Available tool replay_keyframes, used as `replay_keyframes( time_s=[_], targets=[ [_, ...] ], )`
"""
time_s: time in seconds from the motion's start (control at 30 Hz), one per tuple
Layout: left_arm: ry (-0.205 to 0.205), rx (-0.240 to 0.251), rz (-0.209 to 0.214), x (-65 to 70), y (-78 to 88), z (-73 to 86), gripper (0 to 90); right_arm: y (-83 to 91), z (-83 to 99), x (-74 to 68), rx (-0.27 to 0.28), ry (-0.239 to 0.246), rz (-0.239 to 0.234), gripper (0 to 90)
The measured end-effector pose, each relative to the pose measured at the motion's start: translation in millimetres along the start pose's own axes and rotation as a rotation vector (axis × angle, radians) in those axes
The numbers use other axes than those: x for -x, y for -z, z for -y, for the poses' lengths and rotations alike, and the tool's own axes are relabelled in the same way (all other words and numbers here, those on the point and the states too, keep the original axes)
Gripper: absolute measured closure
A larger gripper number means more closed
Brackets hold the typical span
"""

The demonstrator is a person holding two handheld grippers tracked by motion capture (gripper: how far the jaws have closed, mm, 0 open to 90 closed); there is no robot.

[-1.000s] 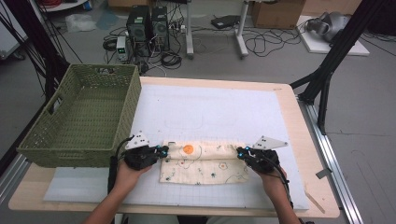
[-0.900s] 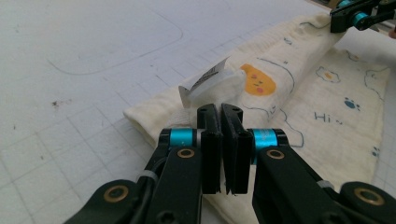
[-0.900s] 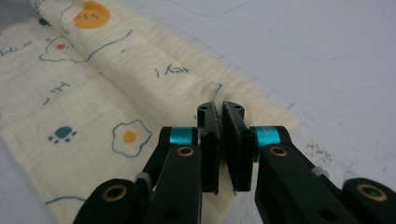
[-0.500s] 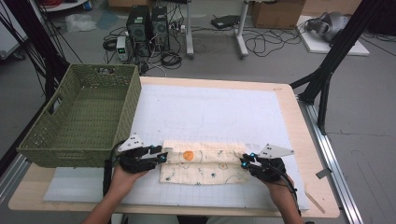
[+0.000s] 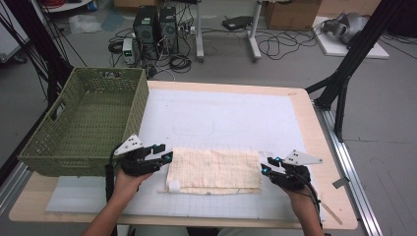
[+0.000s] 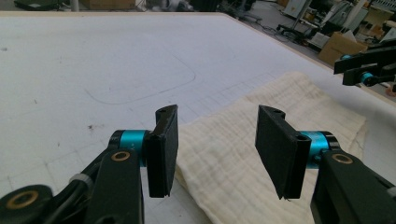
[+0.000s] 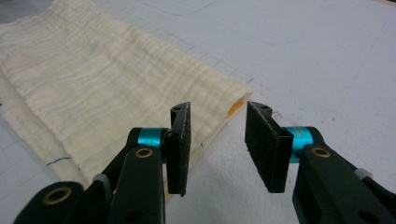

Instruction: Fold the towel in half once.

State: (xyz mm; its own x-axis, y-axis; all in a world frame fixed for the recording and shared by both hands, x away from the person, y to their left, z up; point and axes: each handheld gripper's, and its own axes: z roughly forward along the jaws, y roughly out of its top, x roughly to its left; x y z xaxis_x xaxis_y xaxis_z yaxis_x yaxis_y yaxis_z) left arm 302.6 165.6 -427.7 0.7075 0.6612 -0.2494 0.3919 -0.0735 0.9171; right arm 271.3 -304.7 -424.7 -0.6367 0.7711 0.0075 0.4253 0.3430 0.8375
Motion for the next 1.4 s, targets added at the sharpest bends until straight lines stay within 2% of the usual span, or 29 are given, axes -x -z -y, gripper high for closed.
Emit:
replay_keyframes(
  time_s=[0.1, 0.23, 0.3, 0.37, 0.43, 0.5, 0.6, 0.7, 0.77, 0.8, 0.9, 0.97, 1.03, 1.1, 1.13, 1.17, 1.2, 1.27, 1.33, 1.4],
  targets=[
    [0.002, -0.021, -0.013, -2.6, -4.6, 0.1, 49.2, -5.0, -1.8, -0.2, -0.007, 0.005, 0.004, 59.9],
    [-0.002, -0.063, -0.050, -6.7, -14.5, 1.5, 46.8, -13.8, -5.7, 0.6, -0.013, -0.012, 0.018, 57.5],
    [0.009, -0.093, -0.065, -9.9, -22.2, 3.9, 45.6, -20.1, -8.0, 1.8, -0.016, -0.021, 0.028, 55.4],
    [0.010, -0.122, -0.099, -13.3, -28.5, 6.9, 43.6, -27.8, -10.4, 3.1, -0.029, -0.019, 0.036, 54.4],
    [-0.020, -0.127, -0.140, -14.8, -31.4, 7.8, 42.6, -37.1, -13.1, 4.0, -0.051, -0.015, 0.054, 53.2],
    [-0.017, -0.131, -0.165, -15.5, -33.4, 7.4, 42.5, -45.3, -15.3, 5.1, -0.063, -0.026, 0.065, 53.1],
    [-0.021, -0.190, -0.156, -15.3, -41.3, 3.9, 42.6, -58.7, -18.4, 7.5, -0.077, -0.035, 0.067, 53.8],
    [-0.005, -0.219, -0.151, -15.3, -51.1, 0.3, 42.6, -67.5, -18.5, 8.6, -0.100, -0.046, 0.068, 53.8],
    [-0.004, -0.237, -0.153, -15.9, -57.2, 1.3, 43.1, -70.5, -17.6, 9.2, -0.115, -0.043, 0.070, 53.8],
    [-0.005, -0.263, -0.160, -16.2, -59.8, 2.1, 43.8, -71.3, -17.1, 9.5, -0.122, -0.044, 0.064, 53.8],
    [-0.009, -0.276, -0.160, -15.8, -61.5, 1.4, 45.2, -71.3, -16.0, 11.3, -0.121, -0.056, 0.055, 54.6],
    [-0.014, -0.276, -0.158, -15.0, -61.9, 1.7, 47.9, -71.4, -15.5, 12.2, -0.120, -0.070, 0.044, 56.6],
    [-0.026, -0.285, -0.153, -13.9, -62.3, 1.8, 57.5, -71.3, -15.1, 12.2, -0.118, -0.071, 0.029, 62.6],
    [-0.048, -0.298, -0.157, -12.1, -63.4, 2.1, 70.4, -71.1, -15.0, 11.2, -0.116, -0.063, -0.018, 79.3],
    [-0.044, -0.296, -0.161, -13.0, -62.9, 1.7, 72.3, -71.3, -15.1, 10.1, -0.115, -0.055, -0.023, 81.8],
    [-0.020, -0.282, -0.136, -14.8, -62.0, 1.6, 77.3, -71.5, -15.7, 8.3, -0.117, -0.051, -0.021, 83.4],
    [-0.011, -0.278, -0.138, -16.2, -61.8, 1.3, 84.4, -71.7, -15.8, 8.1, -0.114, -0.042, -0.020, 83.9],
    [-0.032, -0.271, -0.157, -16.4, -61.9, 0.0, 84.8, -71.6, -17.0, 7.8, -0.114, -0.031, -0.008, 84.3],
    [-0.036, -0.234, -0.176, -16.9, -62.5, -2.1, 84.9, -72.3, -19.1, 8.5, -0.107, -0.030, 0.017, 84.4],
    [-0.035, -0.249, -0.173, -19.8, -64.9, -6.6, 85.1, -73.1, -21.3, 9.3, -0.099, -0.041, 0.026, 84.4]
  ],
)
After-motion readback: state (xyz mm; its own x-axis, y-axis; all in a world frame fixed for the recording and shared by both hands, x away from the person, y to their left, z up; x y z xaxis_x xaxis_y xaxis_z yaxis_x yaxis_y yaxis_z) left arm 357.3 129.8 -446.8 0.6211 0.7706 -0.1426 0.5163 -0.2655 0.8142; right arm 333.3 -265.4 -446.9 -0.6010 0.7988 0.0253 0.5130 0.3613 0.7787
